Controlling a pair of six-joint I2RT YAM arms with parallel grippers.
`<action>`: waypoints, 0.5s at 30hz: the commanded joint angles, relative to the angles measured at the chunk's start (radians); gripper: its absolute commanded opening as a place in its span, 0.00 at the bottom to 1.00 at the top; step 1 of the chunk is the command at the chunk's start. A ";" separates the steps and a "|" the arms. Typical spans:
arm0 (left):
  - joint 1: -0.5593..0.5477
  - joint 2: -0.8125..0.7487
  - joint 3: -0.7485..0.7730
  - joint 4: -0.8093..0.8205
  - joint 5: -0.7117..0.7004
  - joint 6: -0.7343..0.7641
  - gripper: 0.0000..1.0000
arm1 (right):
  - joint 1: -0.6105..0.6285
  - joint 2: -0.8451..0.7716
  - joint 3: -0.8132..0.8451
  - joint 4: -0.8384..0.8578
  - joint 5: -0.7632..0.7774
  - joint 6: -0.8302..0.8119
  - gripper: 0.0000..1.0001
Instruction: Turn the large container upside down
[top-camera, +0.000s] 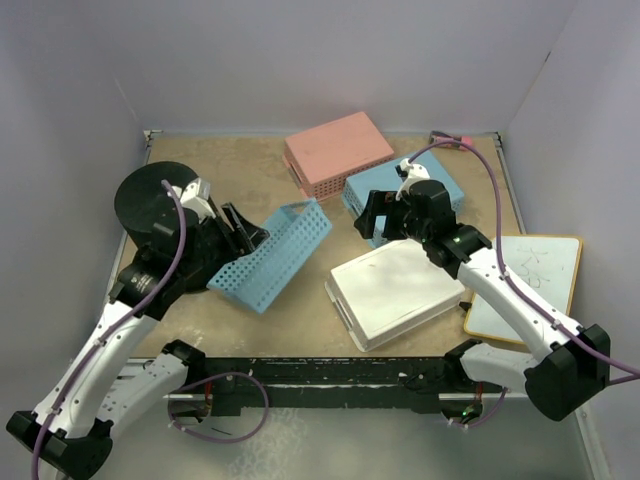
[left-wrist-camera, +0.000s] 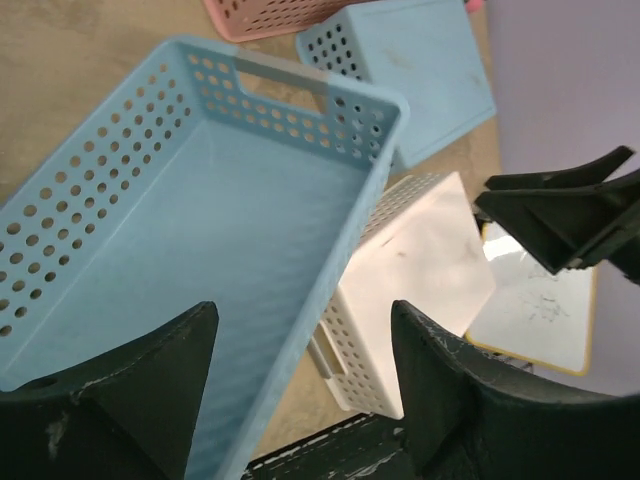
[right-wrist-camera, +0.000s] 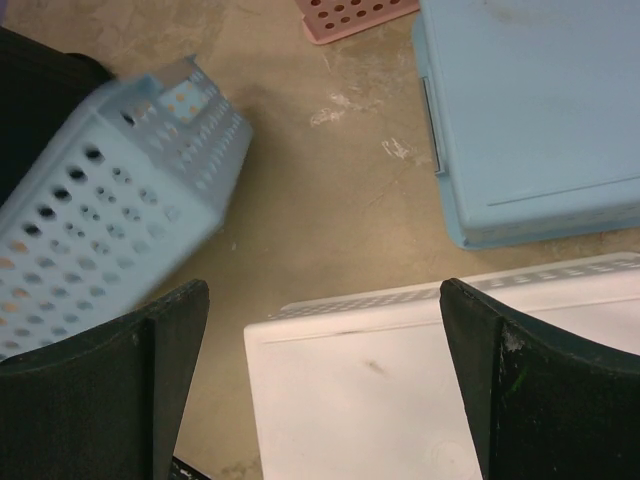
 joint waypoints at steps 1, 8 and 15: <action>-0.003 0.031 -0.003 -0.067 -0.053 0.076 0.67 | 0.001 -0.011 0.007 0.029 -0.017 0.008 1.00; -0.019 0.059 0.005 -0.033 -0.033 0.095 0.63 | 0.001 -0.002 0.006 0.028 -0.033 0.010 1.00; -0.179 0.074 -0.011 -0.015 -0.241 0.087 0.67 | 0.001 0.005 0.007 0.033 -0.039 0.011 1.00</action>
